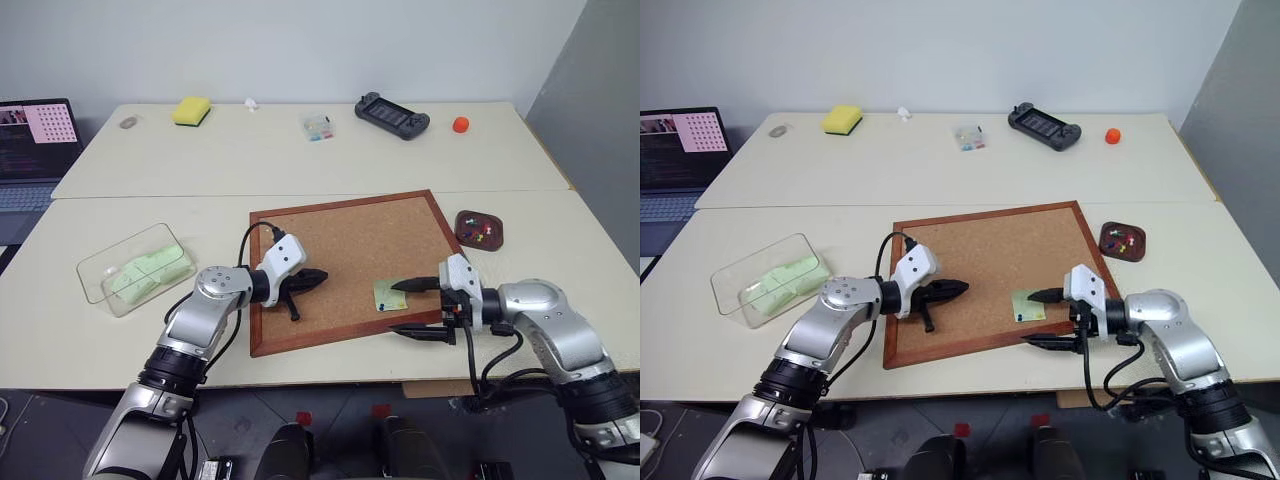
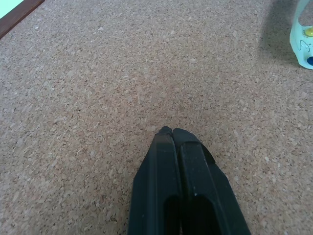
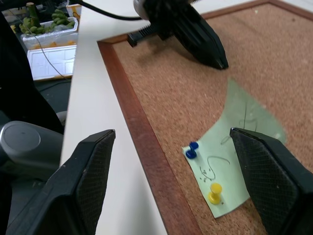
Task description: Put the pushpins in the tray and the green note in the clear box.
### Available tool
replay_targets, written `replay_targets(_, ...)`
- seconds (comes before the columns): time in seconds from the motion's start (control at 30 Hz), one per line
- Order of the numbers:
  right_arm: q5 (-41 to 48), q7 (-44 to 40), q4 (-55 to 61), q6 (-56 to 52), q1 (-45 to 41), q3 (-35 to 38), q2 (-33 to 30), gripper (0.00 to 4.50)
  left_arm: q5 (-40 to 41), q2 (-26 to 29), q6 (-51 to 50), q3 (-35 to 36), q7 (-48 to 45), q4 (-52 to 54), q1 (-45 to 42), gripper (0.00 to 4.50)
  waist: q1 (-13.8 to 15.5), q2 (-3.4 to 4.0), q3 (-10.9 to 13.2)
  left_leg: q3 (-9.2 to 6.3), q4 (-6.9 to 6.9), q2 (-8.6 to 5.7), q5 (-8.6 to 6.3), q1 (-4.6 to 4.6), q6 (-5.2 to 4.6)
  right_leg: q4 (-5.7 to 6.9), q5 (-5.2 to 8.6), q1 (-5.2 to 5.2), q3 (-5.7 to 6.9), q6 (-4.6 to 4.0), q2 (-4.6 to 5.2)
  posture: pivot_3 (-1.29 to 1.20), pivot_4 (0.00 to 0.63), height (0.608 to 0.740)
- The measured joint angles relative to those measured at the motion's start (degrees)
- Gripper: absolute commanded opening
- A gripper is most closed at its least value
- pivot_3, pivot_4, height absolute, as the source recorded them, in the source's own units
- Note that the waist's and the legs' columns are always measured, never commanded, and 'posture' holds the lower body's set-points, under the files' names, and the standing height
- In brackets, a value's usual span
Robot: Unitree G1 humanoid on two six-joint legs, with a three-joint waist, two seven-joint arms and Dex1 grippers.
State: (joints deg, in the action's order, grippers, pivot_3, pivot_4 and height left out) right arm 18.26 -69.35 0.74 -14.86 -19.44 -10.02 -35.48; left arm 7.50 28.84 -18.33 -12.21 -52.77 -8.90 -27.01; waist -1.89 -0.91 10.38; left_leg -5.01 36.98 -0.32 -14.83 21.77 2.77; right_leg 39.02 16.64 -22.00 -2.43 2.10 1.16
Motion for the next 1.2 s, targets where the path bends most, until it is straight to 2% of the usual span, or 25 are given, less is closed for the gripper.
replay_targets(0.13, -1.3, -0.5, -4.2, 1.9, -1.0, -0.3, 0.2, 3.99, 0.0, 0.0, 0.0, 0.0, 0.1, 0.0, 0.1, 0.0, 0.0, 0.0, 0.0, 0.01, 0.0, 0.0, 0.0, -0.01, 0.0, 0.0, 0.0, 0.0, 0.0, 0.0, 0.0, 0.0, 0.15, 0.74)
replay_targets(0.23, -1.3, -0.4, -6.4, 2.1, -1.8, -0.3, 1.1, 3.55, 0.0, 0.0, 0.2, 0.0, 0.3, -0.1, 0.2, 0.0, 0.0, 0.01, 0.0, 0.0, 0.0, 0.0, 0.0, -0.01, 0.0, 0.02, 0.0, 0.0, 0.0, 0.0, 0.0, 0.0, 0.15, 0.74)
replay_targets(0.4, -1.3, 0.0, -8.6, 2.1, -2.8, -0.3, 2.6, 2.43, 0.0, 0.0, 0.5, -0.1, 0.4, -0.8, 0.0, 0.0, 0.0, 0.01, 0.0, 0.0, 0.02, 0.0, 0.0, -0.01, 0.0, 0.02, 0.0, 0.01, -0.01, 0.0, 0.01, 0.0, 0.15, 0.74)
replay_targets(0.87, -3.4, 0.7, -12.1, 5.4, -3.1, -0.3, 2.9, 0.03, 0.0, 0.0, 0.4, -0.4, 0.8, 0.2, 0.3, 0.0, 0.0, 0.01, 0.0, 0.0, 0.01, 0.0, 0.0, -0.02, 0.0, 0.03, 0.0, 0.01, 0.0, 0.0, 0.01, 0.0, 0.15, 0.74)
replay_targets(1.1, -3.6, 0.6, -12.4, 6.2, -3.3, -0.3, 3.0, 0.03, 0.0, 0.0, 0.1, -0.4, 0.8, 0.2, 0.3, 0.0, 0.0, 0.01, 0.0, 0.01, 0.02, 0.0, 0.0, -0.02, 0.0, 0.03, -0.01, 0.01, -0.01, 0.0, 0.01, 0.0, 0.15, 0.74)
replay_targets(1.2, -2.6, 0.7, -11.6, 3.2, -3.5, -0.1, 2.9, 0.03, 0.0, 0.0, 0.1, -0.5, 0.8, 0.3, 0.3, 0.0, -0.1, 0.01, 0.0, 0.0, 0.02, 0.01, 0.0, -0.01, 0.0, 0.03, -0.01, 0.01, -0.01, 0.0, 0.01, 0.0, 0.15, 0.74)
